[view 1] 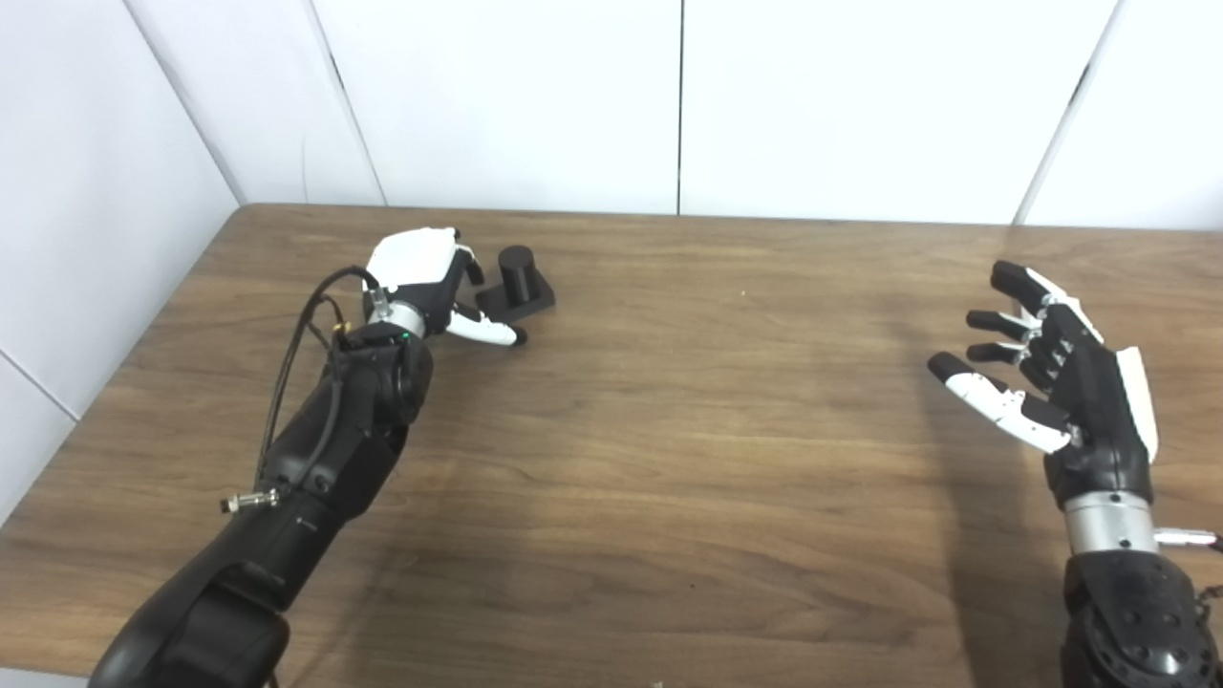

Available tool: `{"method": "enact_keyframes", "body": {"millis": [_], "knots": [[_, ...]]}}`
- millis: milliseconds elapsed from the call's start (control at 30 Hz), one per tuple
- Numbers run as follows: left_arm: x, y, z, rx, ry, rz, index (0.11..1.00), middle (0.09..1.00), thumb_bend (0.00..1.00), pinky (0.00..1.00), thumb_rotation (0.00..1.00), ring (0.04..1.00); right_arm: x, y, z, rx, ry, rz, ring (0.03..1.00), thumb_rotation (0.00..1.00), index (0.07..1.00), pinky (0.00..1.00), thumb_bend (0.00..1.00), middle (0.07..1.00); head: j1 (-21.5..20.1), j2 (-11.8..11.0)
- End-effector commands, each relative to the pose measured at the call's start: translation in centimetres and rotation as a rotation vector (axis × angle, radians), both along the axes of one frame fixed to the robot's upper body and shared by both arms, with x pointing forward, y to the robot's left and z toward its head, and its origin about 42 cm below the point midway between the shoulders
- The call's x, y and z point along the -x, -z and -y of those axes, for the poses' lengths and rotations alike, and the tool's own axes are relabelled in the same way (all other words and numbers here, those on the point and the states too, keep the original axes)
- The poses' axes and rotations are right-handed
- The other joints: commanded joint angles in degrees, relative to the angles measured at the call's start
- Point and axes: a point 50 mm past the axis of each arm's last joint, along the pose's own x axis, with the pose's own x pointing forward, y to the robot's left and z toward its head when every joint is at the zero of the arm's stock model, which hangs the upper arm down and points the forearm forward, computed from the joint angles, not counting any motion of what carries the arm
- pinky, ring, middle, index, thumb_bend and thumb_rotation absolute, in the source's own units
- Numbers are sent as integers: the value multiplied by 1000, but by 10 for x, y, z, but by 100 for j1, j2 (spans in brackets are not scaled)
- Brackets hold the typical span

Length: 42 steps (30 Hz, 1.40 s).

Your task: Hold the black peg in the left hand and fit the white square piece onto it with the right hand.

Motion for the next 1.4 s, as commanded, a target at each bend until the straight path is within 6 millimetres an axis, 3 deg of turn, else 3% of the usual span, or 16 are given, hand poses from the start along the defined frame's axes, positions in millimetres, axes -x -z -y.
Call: {"method": "enact_keyframes", "body": {"millis": [0, 200, 367, 700, 767, 833, 1367], "knots": [[-17, -30, -3, -9, 8, 101, 676, 972, 842, 1000, 462, 1000, -1, -19, -2, -7, -12, 77, 749, 228, 828, 615, 653, 864, 4, 7], [-23, -27, -1, 8, 19, 104, 666, 970, 797, 1000, 415, 1000, 1, -20, -3, 7, -2, 78, 742, 235, 826, 610, 645, 859, -18, 19], [-26, -22, -1, 35, 24, 97, 630, 955, 728, 1000, 318, 1000, 3, -19, -3, 1, -2, 74, 758, 240, 831, 629, 633, 868, -27, 38], [-29, -12, 1, 91, 65, 96, 589, 929, 687, 1000, 204, 983, 5, -18, -2, -2, 5, 65, 752, 251, 832, 621, 622, 867, -59, 87], [-28, -10, 2, 118, 75, 90, 525, 931, 568, 1000, 118, 983, 6, -18, -2, -10, 5, 64, 756, 237, 831, 625, 615, 869, -70, 93], [-28, -8, 3, 144, 81, 84, 502, 930, 527, 1000, 87, 980, 7, -18, -3, -16, 7, 63, 761, 228, 830, 631, 612, 870, -81, 96], [-25, 0, 3, 191, 90, 72, 488, 899, 517, 988, 76, 965, 8, -20, 1, 19, 13, 84, 748, 261, 825, 611, 602, 861, -74, 158]]}}
